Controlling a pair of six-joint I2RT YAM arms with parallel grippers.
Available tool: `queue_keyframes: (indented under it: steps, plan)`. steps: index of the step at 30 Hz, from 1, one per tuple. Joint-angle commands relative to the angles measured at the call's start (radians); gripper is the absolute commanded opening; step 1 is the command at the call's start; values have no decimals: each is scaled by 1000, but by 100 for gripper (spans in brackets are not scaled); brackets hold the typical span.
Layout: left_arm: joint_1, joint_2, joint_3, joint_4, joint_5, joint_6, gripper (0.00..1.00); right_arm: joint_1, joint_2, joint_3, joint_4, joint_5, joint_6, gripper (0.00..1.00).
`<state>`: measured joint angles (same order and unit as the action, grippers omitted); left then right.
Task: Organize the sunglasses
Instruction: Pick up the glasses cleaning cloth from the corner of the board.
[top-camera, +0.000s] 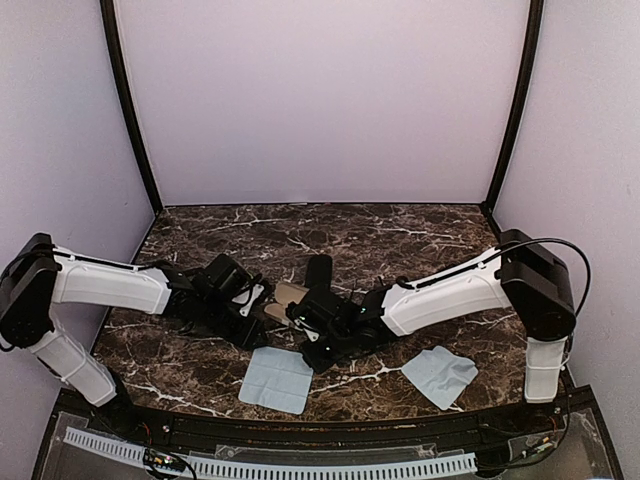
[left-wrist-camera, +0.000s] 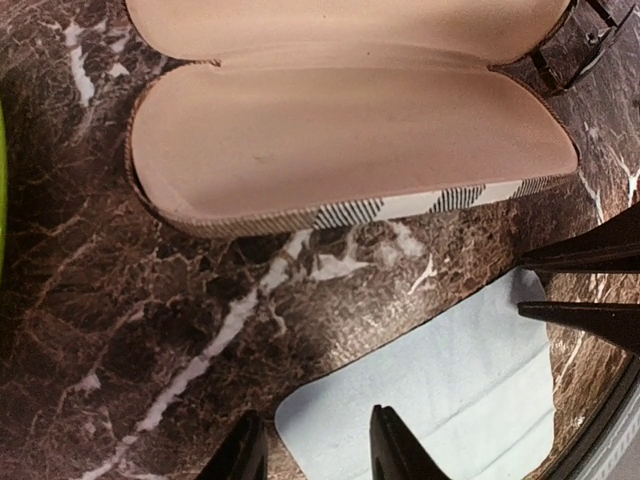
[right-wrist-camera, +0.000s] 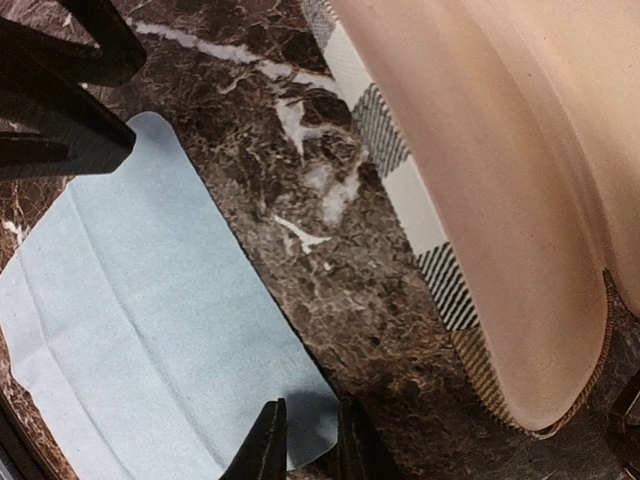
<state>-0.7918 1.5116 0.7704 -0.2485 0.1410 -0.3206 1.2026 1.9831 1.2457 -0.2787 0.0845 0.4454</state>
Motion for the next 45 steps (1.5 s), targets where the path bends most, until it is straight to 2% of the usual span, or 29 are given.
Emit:
queue_keyframes:
  steps: [1,12,24,32,45]
  plan:
    - [5,31,-5,21,50,31,36,6,-4,-18,-12,7,-1,18]
    - [16,64,7,3,54,58,33,-3,-18,-32,1,-9,-1,7]
    - [16,91,5,10,40,72,33,-15,-26,-44,11,-20,-1,3]
    - [16,114,2,39,63,74,19,-18,-21,-46,13,-26,-1,2]
    - [10,77,-14,51,37,63,4,-33,-31,-51,13,-32,-7,0]
